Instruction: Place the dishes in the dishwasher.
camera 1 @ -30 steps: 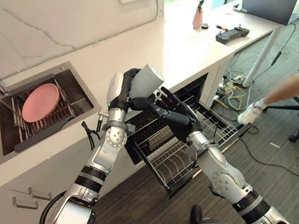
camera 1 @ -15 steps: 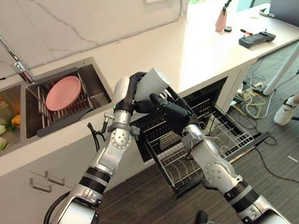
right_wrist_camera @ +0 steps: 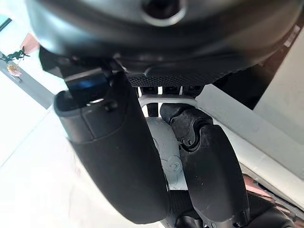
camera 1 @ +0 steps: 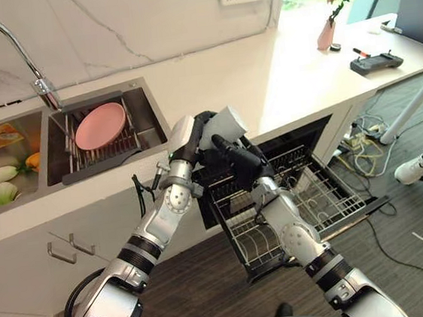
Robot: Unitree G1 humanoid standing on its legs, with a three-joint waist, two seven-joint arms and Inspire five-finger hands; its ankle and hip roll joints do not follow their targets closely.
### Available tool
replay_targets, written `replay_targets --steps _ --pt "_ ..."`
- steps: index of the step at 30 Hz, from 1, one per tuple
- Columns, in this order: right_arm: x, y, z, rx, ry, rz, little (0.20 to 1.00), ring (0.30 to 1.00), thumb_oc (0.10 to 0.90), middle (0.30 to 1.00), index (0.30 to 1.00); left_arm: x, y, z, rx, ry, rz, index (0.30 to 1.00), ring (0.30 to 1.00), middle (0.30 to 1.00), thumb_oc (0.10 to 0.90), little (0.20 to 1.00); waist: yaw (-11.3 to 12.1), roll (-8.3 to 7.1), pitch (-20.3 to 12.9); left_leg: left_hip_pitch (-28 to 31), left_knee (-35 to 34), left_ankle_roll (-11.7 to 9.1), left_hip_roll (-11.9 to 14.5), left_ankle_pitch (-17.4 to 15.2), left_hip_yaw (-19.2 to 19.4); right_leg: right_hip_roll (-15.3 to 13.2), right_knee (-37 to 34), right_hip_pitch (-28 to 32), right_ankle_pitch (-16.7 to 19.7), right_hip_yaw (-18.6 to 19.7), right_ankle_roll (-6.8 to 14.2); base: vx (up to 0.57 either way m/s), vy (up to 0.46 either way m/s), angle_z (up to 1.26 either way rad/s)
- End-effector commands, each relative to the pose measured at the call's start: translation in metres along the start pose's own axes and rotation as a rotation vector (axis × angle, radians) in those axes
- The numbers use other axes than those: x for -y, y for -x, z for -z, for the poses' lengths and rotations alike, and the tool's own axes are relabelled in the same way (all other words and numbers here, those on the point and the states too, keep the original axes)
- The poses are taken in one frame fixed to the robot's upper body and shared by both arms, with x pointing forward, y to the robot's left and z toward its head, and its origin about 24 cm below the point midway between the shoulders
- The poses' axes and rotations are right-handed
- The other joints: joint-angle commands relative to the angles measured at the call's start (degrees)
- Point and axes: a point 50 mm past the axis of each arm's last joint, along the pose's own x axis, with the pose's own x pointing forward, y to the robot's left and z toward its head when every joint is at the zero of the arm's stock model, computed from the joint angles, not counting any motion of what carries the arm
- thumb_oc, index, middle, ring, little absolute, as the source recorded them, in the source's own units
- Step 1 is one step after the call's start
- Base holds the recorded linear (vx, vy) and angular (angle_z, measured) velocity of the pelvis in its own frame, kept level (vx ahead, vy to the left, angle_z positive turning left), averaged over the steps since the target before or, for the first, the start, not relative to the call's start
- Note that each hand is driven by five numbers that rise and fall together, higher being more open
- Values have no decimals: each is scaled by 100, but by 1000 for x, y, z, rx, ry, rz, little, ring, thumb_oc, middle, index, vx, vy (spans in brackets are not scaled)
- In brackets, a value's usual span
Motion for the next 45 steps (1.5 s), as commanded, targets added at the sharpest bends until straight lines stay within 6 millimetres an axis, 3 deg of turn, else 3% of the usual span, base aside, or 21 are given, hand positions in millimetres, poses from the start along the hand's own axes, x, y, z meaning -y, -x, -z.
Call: replay_targets --steps 1,10,11,13,28,29,30,31,35,39,41,44,45 --pt "-80 -23 -25 90 -71 -331 900 900 800 900 900 10 -33 -77 317 17 52 300 300 300 400 300 177 28 -251 -61 142 -20 6 -480 -134 -489 56 367 -536 -497 968 -8 -3 8" --pt "-81 -26 -30 8 -103 -525 900 900 800 900 900 30 -20 -99 452 8 248 300 300 300 400 300 267 -35 -232 -140 179 -52 31 -445 -190 -486 60 359 -561 -584 987 -2 -11 8" --pt "-84 -26 -32 12 -117 -545 754 754 703 754 754 31 -20 -100 462 1 256 300 300 300 400 300 268 -34 -234 -149 180 -53 32 -444 -193 -482 61 355 -562 -586 989 1 -3 3" --pt "-87 -27 -37 35 -125 -560 300 300 400 300 300 32 -21 -101 467 -6 267 300 300 300 400 300 264 -28 -227 -160 185 -53 30 -445 -202 -488 64 353 -558 -595 991 2 -1 2" --pt "-107 -24 -65 297 -123 -483 300 300 400 300 300 31 -22 -103 460 8 230 300 300 300 400 300 200 143 -220 -173 182 -5 -14 -459 -239 -512 69 327 -600 -597 963 0 0 0" --pt "-107 -24 -65 308 -116 -466 300 300 400 300 300 31 -22 -103 460 7 227 394 394 394 463 394 196 149 -222 -171 180 -3 -12 -458 -245 -512 70 330 -606 -601 960 0 0 0" --pt "-107 -23 -66 322 -109 -452 300 300 400 300 300 31 -21 -102 458 8 222 573 573 573 582 573 196 154 -221 -173 181 2 -15 -459 -257 -510 70 332 -610 -595 956 0 0 0" --pt "-108 -22 -68 338 -100 -443 300 300 400 300 300 31 -21 -101 454 9 218 900 900 900 800 900 199 160 -223 -172 176 3 -17 -457 -260 -511 69 334 -612 -594 954 0 0 0" --pt "-106 -21 -74 386 -80 -400 300 300 400 300 300 31 -19 -96 434 15 215 900 900 900 800 900 197 174 -230 -182 164 6 -18 -450 -288 -509 70 327 -622 -606 947 1 3 2" --pt "-86 -18 -102 548 29 -231 300 300 400 300 300 24 -11 -74 342 95 190 900 900 900 800 900 239 191 -229 -196 136 4 -19 -429 -359 -486 70 344 -673 -632 917 -4 6 7" --pt "-79 -14 -117 627 49 -172 300 300 400 300 300 17 -7 -69 325 142 161 900 900 900 800 900 283 188 -226 -218 134 -2 -16 -418 -407 -467 71 355 -702 -672 901 -9 -5 17" --pt "-76 -12 -121 654 49 -147 300 300 400 300 300 12 -4 -66 318 162 147 900 900 900 800 900 296 180 -236 -225 134 -4 -13 -413 -439 -456 70 374 -716 -697 890 -1 -11 20" --pt "-67 -8 -132 714 67 -93 300 300 400 300 300 4 2 -61 310 194 124 900 900 900 800 900 357 172 -247 -242 138 -8 -5 -411 -489 -439 68 401 -742 -734 874 3 -15 14"
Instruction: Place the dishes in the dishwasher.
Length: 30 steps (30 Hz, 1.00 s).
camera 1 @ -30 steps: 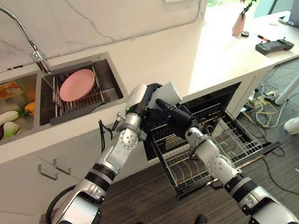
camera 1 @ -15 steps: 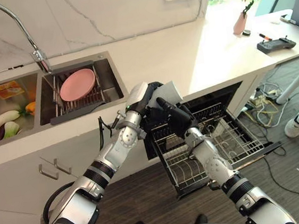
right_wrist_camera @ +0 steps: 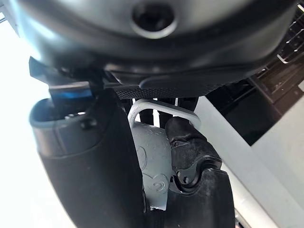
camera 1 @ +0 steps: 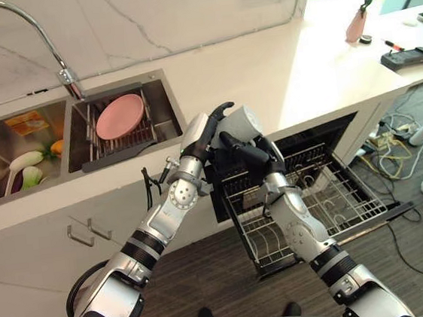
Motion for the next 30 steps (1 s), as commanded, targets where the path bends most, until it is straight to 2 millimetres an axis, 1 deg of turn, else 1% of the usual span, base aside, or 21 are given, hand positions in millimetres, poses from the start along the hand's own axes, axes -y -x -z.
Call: replay_targets --steps 1,4,5,6,9,12,13,14,15,16,18,19,21,23,24,27,29,30 --pt "-39 -22 -126 579 -220 -14 300 300 400 300 300 4 6 -39 234 83 28 900 900 900 800 900 266 -59 -246 44 140 -30 7 -508 -55 -407 73 406 -704 -279 853 10 -17 15" --pt "-24 -17 -136 643 -186 71 300 300 400 300 300 -6 18 -31 203 132 0 900 900 900 800 900 331 -75 -273 24 142 -28 4 -503 -129 -382 73 429 -730 -313 835 16 -9 19" --pt "-24 -17 -136 643 -186 71 300 300 400 300 300 -6 18 -30 203 132 0 900 900 900 800 900 328 -76 -276 23 142 -28 4 -503 -129 -382 73 429 -730 -314 835 22 -4 22" --pt "-14 -14 -143 683 -162 127 300 300 400 300 300 -12 26 -23 177 171 -14 900 900 900 800 900 376 -77 -284 13 134 -21 -4 -501 -180 -373 73 445 -744 -320 822 20 -5 14" --pt "-2 -9 -155 744 -124 199 300 300 400 300 300 -19 40 -15 142 258 -20 900 900 900 800 900 449 -82 -288 1 118 -16 -15 -497 -237 -362 74 465 -761 -347 811 8 -3 3" --pt "5 -4 -164 778 -69 223 300 300 400 300 300 -24 55 -5 98 360 -2 900 900 900 800 900 508 -91 -282 -21 111 -13 -31 -484 -314 -359 77 487 -777 -382 799 12 -7 10" --pt "5 -4 -164 772 -42 207 300 300 400 300 300 -26 60 -2 79 409 10 900 900 900 800 900 528 -90 -274 -35 113 -11 -34 -478 -336 -362 79 490 -775 -400 799 0 -2 7" --pt "5 -4 -164 772 -42 207 300 300 400 300 300 -26 60 -2 79 409 10 900 900 900 800 900 528 -90 -274 -35 113 -11 -34 -478 -336 -362 79 490 -775 -400 799 -3 1 6" --pt "5 -4 -164 762 -25 191 300 300 400 300 300 -27 65 1 65 446 24 900 900 900 800 900 547 -89 -263 -48 116 -9 -39 -471 -346 -364 81 487 -771 -411 796 -9 5 4" --pt "9 -2 -158 714 46 142 300 300 400 300 300 -26 79 10 5 565 70 900 900 900 800 900 562 -100 -234 -80 118 0 -48 -452 -371 -364 85 478 -771 -441 784 -13 4 4" --pt "18 0 -146 629 184 90 300 300 400 300 300 -22 98 25 -83 723 105 900 900 900 800 900 588 -117 -197 -100 116 1 -42 -429 -373 -367 87 477 -769 -476 769 -22 -13 6" --pt "27 2 -142 587 243 81 300 300 400 300 300 -18 110 32 -133 824 124 900 900 900 800 900 569 -107 -202 -112 113 -4 -35 -418 -387 -361 88 483 -776 -498 756 -28 -30 12" --pt "49 7 -139 525 357 115 300 300 400 300 300 -7 133 45 -244 1016 165 900 900 900 800 900 557 -110 -176 -146 123 -7 -16 -395 -414 -353 88 499 -790 -543 733 -21 -34 22" --pt "68 10 -142 501 387 167 300 300 400 300 300 7 158 58 -374 1188 206 900 900 900 800 900 509 -97 -144 -165 134 -14 -1 -374 -421 -345 86 505 -799 -566 718 -8 -24 20" --pt "75 10 -145 492 389 187 300 300 400 300 300 12 170 62 -424 1238 231 900 900 900 800 900 484 -81 -144 -169 134 -15 9 -369 -425 -339 87 506 -799 -570 719 2 -7 15" --pt "85 8 -147 478 406 210 300 300 400 300 300 31 209 71 -610 1418 309 900 900 900 800 900 424 -36 -148 -147 144 -8 15 -373 -405 -336 87 489 -783 -507 731 5 8 10" --pt "86 7 -148 483 408 215 300 300 400 300 300 39 223 75 -685 1487 322 900 900 900 800 900 386 -8 -139 -129 154 7 15 -380 -402 -336 88 469 -780 -441 732 -2 3 2" --pt "86 7 -148 483 408 214 300 300 400 300 300 39 224 76 -685 1488 322 900 900 900 800 900 387 -7 -139 -128 154 7 16 -382 -397 -335 88 468 -779 -436 732 0 0 0"
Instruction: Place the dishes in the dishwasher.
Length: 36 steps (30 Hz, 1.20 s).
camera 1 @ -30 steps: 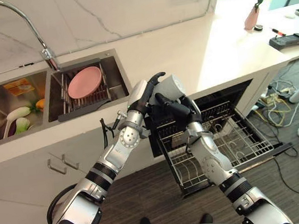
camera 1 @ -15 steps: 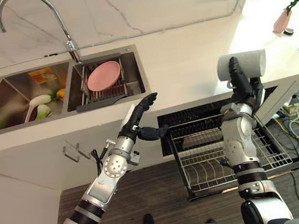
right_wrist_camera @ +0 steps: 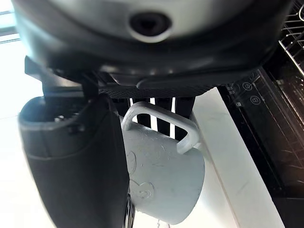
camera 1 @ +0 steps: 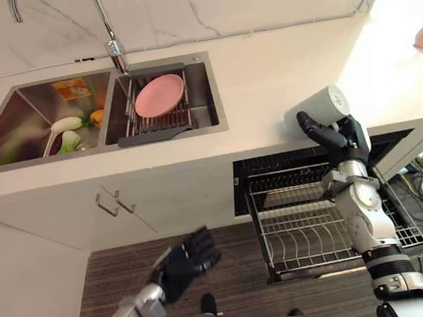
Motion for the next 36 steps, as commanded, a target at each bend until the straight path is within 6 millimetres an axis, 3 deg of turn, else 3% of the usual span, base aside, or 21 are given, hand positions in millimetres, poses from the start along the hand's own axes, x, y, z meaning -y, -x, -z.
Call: replay_targets --steps 1,5,10,15,20,22,23,25,30,32,36 --pt "-9 -18 -49 217 7 -58 300 300 400 300 300 27 -10 -15 48 80 239 900 900 900 800 900 -57 81 -294 37 167 15 165 -394 206 -218 88 221 -619 135 569 0 0 0" --pt "-12 -9 -58 279 29 -100 300 300 400 300 300 -3 -12 21 -59 154 118 900 900 900 800 900 -208 127 -295 122 211 85 147 -482 311 -254 89 136 -592 397 584 -5 42 -17" --pt "-10 -1 -75 373 -28 -70 300 300 400 300 300 -24 -18 56 -158 178 -47 900 900 900 800 900 -417 127 -303 203 249 166 69 -608 455 -353 98 15 -473 649 639 -12 66 -39" --pt "0 16 -77 409 -47 -22 300 300 400 300 300 -42 -29 70 -161 142 -229 900 900 900 800 900 -661 102 -293 313 314 291 -73 -803 684 -496 116 -132 -291 951 734 -14 93 -37" --pt "26 35 -46 276 -2 30 300 300 400 300 300 -61 -32 74 -148 72 -409 900 900 900 800 900 -879 62 -260 404 354 411 -214 -945 807 -651 243 -265 -197 1185 796 -26 112 -36" --pt "28 45 -23 157 80 -38 300 300 400 300 300 -71 -29 76 -168 15 -490 900 900 900 800 900 -953 27 -241 447 347 450 -284 -971 856 -739 318 -307 -148 1223 829 -44 98 -29" --pt "28 45 -23 156 81 -39 300 300 400 300 300 -71 -29 76 -167 15 -491 900 900 900 800 900 -958 27 -242 448 346 452 -287 -971 857 -742 322 -309 -149 1226 830 -36 73 -27" --pt "23 52 -5 61 161 -121 300 300 400 300 300 -74 -29 77 -181 7 -526 900 900 900 800 900 -975 -19 -224 476 329 472 -329 -980 861 -805 357 -321 -122 1232 846 -40 48 -16" --pt "17 57 14 -59 382 -283 300 300 400 300 300 -77 -28 77 -188 -34 -546 900 900 900 800 900 -876 -105 -216 464 305 500 -421 -988 785 -939 362 -301 -26 1104 889 -42 29 1" --pt "20 48 20 -90 564 -329 300 300 400 300 300 -78 -27 74 -201 -81 -538 900 900 900 800 900 -695 -154 -234 389 307 498 -474 -957 638 -1062 348 -203 48 861 915 -37 13 15" --pt "24 34 21 -101 686 -322 300 300 400 300 300 -82 -23 75 -237 -142 -539 900 900 900 800 900 -565 -174 -251 322 301 485 -493 -920 493 -1100 312 -126 58 655 917 -23 -4 37"
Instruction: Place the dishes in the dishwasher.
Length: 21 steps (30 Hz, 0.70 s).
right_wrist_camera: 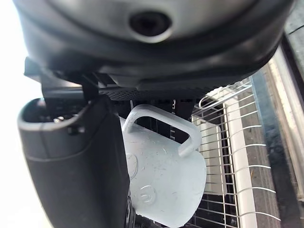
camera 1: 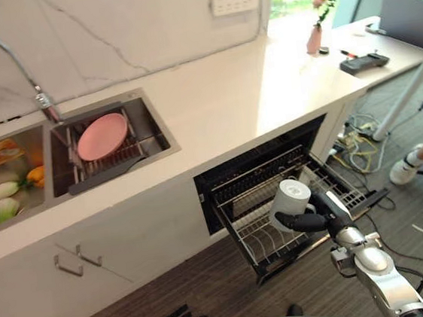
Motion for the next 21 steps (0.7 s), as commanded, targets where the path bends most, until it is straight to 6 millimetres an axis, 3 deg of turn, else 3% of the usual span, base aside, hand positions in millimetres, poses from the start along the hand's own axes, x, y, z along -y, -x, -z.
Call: replay_targets --steps 1,9,13,21 --pt "39 -26 -74 282 132 141 300 300 400 300 300 -5 -1 -21 50 -134 0 900 900 900 800 900 178 64 -23 -260 324 152 -92 -632 -633 -650 282 63 -278 -401 708 -6 -6 36" --pt "63 -58 -82 157 441 220 300 300 400 300 300 -16 1 -5 -30 -215 -39 900 900 900 800 900 615 16 -18 -508 361 114 -98 -510 -983 -672 232 197 -318 -825 685 -10 -30 30" --pt "62 -78 -80 64 504 219 300 300 400 300 300 -15 1 -3 -47 -248 -37 900 900 900 800 900 775 35 12 -627 372 90 -94 -446 -1084 -671 187 208 -309 -919 676 -19 -23 12" --pt "40 -87 -41 -117 485 198 300 300 400 300 300 -2 -4 -17 1 -290 -22 900 900 900 800 900 927 127 97 -883 381 12 -49 -303 -1262 -619 124 180 -367 -1084 634 -18 -26 15"
